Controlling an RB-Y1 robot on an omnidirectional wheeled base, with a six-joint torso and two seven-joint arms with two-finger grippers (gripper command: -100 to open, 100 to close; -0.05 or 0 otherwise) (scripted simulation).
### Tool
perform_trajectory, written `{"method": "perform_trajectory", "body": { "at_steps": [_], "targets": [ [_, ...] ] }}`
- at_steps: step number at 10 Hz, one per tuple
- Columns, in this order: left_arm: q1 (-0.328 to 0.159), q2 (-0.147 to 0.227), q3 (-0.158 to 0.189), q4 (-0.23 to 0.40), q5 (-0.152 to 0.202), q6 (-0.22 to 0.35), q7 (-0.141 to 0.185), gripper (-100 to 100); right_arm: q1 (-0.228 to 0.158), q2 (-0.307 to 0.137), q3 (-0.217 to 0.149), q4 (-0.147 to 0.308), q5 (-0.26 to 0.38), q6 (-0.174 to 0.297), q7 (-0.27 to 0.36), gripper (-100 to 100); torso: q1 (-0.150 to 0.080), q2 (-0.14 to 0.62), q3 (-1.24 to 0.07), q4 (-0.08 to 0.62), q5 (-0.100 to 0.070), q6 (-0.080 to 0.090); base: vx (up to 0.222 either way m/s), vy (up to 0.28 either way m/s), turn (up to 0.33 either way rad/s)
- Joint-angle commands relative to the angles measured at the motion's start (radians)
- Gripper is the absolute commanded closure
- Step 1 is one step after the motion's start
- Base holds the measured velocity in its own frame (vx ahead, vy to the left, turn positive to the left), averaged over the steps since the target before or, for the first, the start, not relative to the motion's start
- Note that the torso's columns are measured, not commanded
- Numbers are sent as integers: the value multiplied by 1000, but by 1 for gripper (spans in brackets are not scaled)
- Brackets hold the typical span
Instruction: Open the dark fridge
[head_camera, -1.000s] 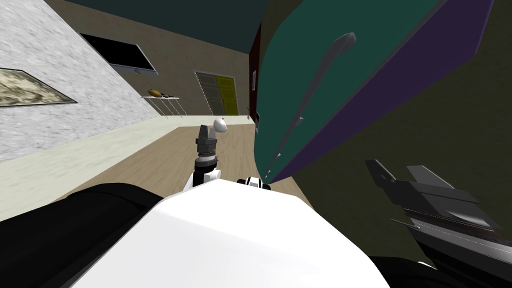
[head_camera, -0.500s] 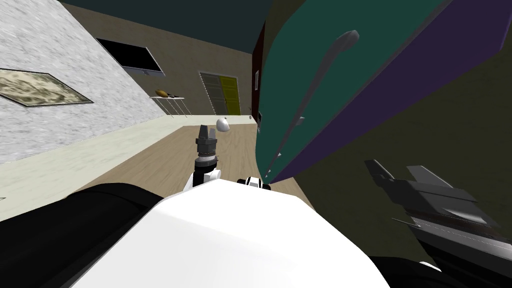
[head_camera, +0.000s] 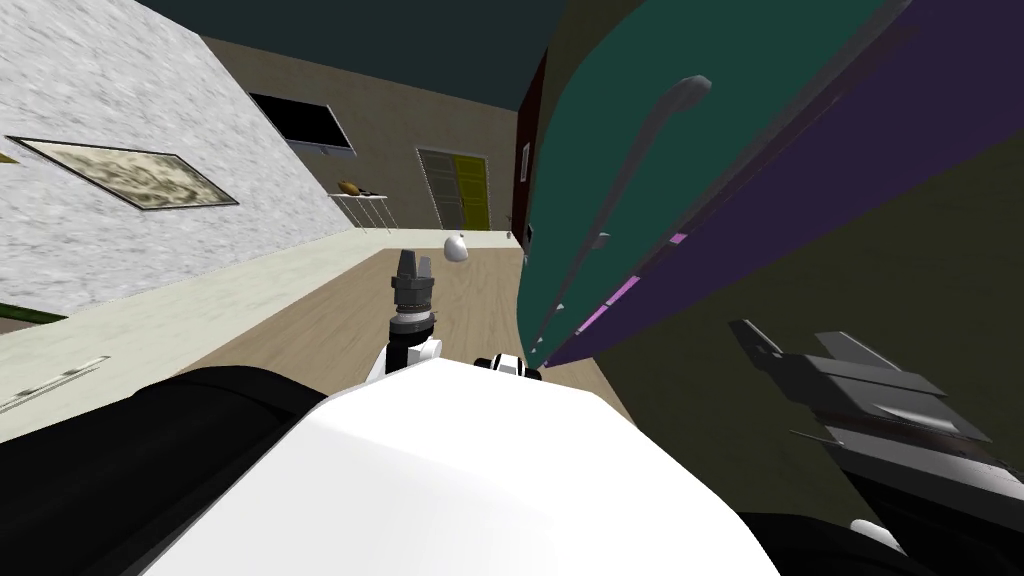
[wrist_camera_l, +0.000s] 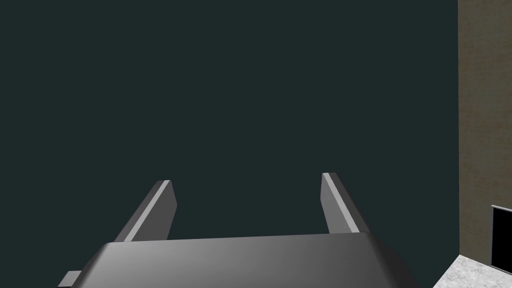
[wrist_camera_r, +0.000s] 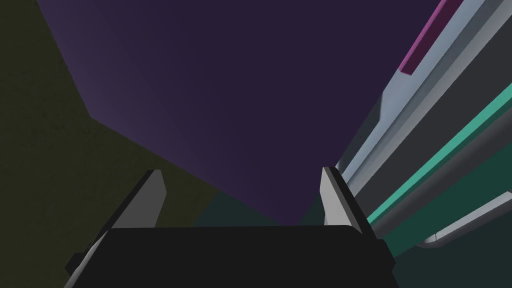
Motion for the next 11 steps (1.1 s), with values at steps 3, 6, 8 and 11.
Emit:
{"method": "perform_trajectory", "body": {
  "at_steps": [3, 6, 8, 11],
  "targets": [
    [0, 0, 0, 0, 0, 0, 0, 0, 0, -119, -9, 102, 37, 57, 15, -100, 1, -2, -1, 0, 0, 0, -94, 76, 181],
    [0, 0, 0, 0, 0, 0, 0, 0, -2, -211, -14, 180, 66, 100, 26, -100, 1, -1, -1, 0, 0, 0, -98, 97, 196],
    [0, 0, 0, 0, 0, 0, 0, 0, -5, -271, -16, 237, 86, 131, 34, -100, 0, -2, -1, 0, 0, 0, -86, 97, 234],
    [0, 0, 0, 0, 0, 0, 0, 0, -8, -340, -18, 298, 106, 163, 42, -100, -2, -2, -1, 0, -1, 0, -78, 72, 117]
  ]
}}
